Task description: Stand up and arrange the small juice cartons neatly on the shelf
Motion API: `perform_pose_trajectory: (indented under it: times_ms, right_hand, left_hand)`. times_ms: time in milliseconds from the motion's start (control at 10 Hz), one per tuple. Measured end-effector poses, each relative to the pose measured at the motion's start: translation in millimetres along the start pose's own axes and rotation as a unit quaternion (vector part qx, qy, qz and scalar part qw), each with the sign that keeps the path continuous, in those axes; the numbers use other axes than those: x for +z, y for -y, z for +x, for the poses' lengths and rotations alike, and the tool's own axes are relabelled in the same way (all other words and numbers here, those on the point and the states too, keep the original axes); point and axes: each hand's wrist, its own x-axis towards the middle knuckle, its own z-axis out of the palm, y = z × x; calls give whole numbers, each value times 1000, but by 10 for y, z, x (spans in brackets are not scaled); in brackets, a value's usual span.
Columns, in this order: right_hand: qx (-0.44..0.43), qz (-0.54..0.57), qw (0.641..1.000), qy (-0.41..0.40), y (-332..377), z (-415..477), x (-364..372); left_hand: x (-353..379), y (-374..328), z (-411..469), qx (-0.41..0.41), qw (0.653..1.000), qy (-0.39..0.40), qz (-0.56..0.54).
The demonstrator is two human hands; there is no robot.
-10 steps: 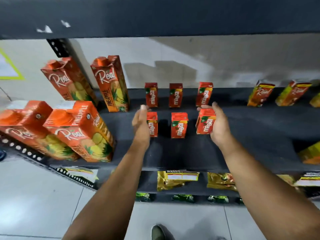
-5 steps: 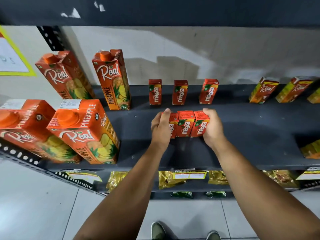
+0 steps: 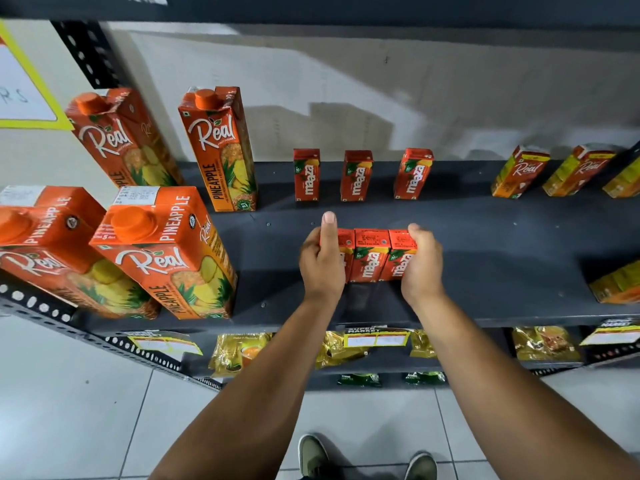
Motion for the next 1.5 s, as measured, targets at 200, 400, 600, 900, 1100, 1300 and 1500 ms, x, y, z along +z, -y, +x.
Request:
perform_pose_trajectory:
  times_ms: [200, 400, 600, 900, 1100, 1300, 1500]
  right_hand:
    - [11, 13, 1000, 1, 17, -107, -116]
    - [7, 25, 1000, -15, -12, -315, -186]
    - [-20, 28, 999, 0, -12, -472, -224]
    - [-8, 12, 1000, 7, 34, -459, -228]
    - [-3, 16, 1000, 9, 40, -476, -228]
    - [0, -5, 1000, 10, 29, -468, -247]
    - [-50, -21, 998, 23, 138, -509, -351]
  left_hand:
    - [-33, 67, -211, -3, 1000, 9, 15]
    - [-132, 103, -373, 6, 999, 46, -1]
    - [-88, 66, -455, 49, 999, 4, 21]
    - [-38, 89, -488, 42, 997, -55, 34]
    - [-17, 55, -504, 49, 996, -75, 30]
    - [-22, 79, -516, 53, 996, -64, 40]
    - [-187, 4, -556, 24, 999, -10, 25]
